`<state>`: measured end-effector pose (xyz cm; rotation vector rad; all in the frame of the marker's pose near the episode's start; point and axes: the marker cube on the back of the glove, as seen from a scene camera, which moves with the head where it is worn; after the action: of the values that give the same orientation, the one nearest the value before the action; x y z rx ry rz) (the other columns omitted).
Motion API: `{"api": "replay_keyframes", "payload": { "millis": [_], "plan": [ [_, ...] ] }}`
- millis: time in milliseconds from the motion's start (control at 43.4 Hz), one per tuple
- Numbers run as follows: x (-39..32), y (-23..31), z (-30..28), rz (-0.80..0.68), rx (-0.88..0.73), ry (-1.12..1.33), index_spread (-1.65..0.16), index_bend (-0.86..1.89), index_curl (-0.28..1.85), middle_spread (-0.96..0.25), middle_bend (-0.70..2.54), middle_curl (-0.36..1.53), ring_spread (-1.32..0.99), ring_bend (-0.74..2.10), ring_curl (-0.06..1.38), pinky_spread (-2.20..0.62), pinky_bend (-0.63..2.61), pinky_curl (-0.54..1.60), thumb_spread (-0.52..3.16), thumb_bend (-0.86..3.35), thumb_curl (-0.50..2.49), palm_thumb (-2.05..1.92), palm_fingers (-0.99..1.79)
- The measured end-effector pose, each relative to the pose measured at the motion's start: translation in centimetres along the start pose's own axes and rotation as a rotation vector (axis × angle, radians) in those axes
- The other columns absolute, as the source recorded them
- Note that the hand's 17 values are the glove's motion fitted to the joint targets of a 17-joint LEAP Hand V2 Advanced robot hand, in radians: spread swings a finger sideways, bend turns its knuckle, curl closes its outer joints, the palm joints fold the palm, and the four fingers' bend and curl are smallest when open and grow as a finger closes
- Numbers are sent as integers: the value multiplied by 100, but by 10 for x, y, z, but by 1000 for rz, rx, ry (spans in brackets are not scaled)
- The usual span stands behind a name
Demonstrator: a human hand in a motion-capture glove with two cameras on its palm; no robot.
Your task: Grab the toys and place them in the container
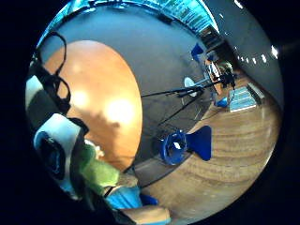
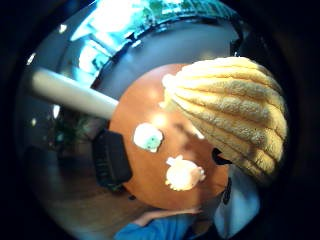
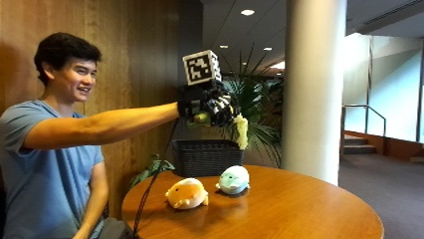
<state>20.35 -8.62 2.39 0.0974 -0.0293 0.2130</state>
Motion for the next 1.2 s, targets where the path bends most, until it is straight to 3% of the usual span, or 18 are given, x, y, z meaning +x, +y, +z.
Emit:
{"api": "replay_keyframes", "payload": {
  "millis": [92,207,368,552,783,852,990,1197],
  "plan": [
    [-19,9,-31,-25,17,-24,-36,16,-1,-43,59,58,-42,114,51,-43,102,41,95,22,71,76,106],
    [-69,30,-74,-177,50,-189,-36,16,0,-43,58,60,-42,113,51,-43,101,41,91,20,74,76,106],
    [-126,37,-98,-79,84,-67,-36,16,-1,-44,57,62,-42,113,51,-44,100,41,87,19,78,77,107],
    [-238,64,-124,-255,84,-254,-36,16,0,-45,55,65,-42,112,51,-44,98,42,84,16,82,76,107],
    [-363,105,-95,-288,60,-97,-35,7,-2,-46,52,68,-42,115,52,-45,103,43,83,15,86,76,100],
    [-365,108,-84,-309,72,-67,-35,6,-2,-46,52,69,-42,117,53,-44,105,44,84,14,87,76,96],
    [-357,116,-65,-411,54,-229,-35,5,-2,-46,52,71,-41,120,53,-44,109,45,88,13,88,76,92],
    [-399,137,-30,-430,-11,-137,-34,5,-2,-45,49,74,-40,123,53,-44,117,46,97,10,86,71,86]
  ]
}}
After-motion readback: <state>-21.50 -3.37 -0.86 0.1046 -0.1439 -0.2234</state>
